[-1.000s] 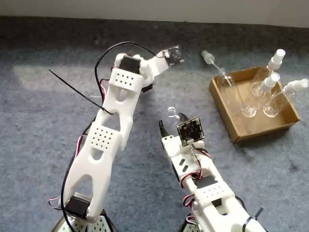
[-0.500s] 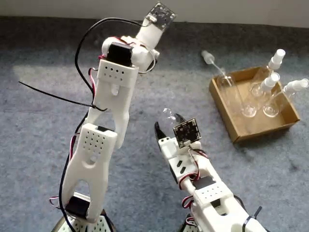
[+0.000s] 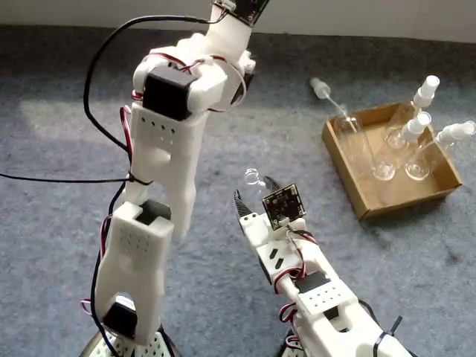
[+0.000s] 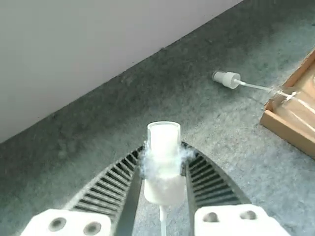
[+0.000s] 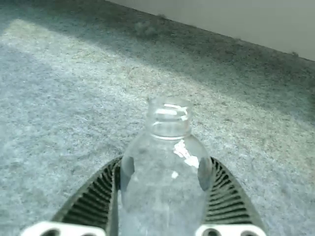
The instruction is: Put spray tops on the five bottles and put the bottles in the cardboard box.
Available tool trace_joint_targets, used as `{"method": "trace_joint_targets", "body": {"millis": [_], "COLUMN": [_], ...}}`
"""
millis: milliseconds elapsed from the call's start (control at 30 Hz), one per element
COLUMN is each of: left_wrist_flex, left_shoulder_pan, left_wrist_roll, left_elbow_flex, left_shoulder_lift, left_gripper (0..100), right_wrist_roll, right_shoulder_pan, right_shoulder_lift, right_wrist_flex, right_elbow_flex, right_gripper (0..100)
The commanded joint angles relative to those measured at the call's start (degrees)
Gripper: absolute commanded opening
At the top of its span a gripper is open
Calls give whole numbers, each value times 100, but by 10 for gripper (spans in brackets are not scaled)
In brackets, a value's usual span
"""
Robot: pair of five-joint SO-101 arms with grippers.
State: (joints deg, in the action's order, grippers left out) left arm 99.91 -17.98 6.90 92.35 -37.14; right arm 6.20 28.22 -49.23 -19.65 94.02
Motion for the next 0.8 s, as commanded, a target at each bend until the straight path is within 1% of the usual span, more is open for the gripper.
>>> {"method": "trace_joint_targets", "body": {"millis": [0, 133, 467, 567, 633, 767], "left_wrist_flex": [35, 88, 123, 123, 123, 97], "left_shoulder_pan": [-532, -743, -541, -541, -541, -585], "left_wrist_roll": [-70, -79, -53, -53, -53, -79], "left_elbow_flex": [268, 224, 163, -532, -1349, -3011], "left_shoulder_lift": [743, 1059, 1921, 2316, 2686, 3547], "left_gripper": [5, 5, 5, 5, 5, 5], "right_wrist_roll": [-53, -53, -53, -53, -62, -62], "right_shoulder_pan": [48, 48, 48, 57, 119, 505], "right_shoulder_lift": [-110, -110, -110, -163, -163, -163], "right_wrist_flex": [-145, -154, -154, -154, -154, -154], "right_elbow_flex": [-101, -119, -163, -154, -154, -171], "right_gripper": [83, 83, 83, 83, 83, 83]}}
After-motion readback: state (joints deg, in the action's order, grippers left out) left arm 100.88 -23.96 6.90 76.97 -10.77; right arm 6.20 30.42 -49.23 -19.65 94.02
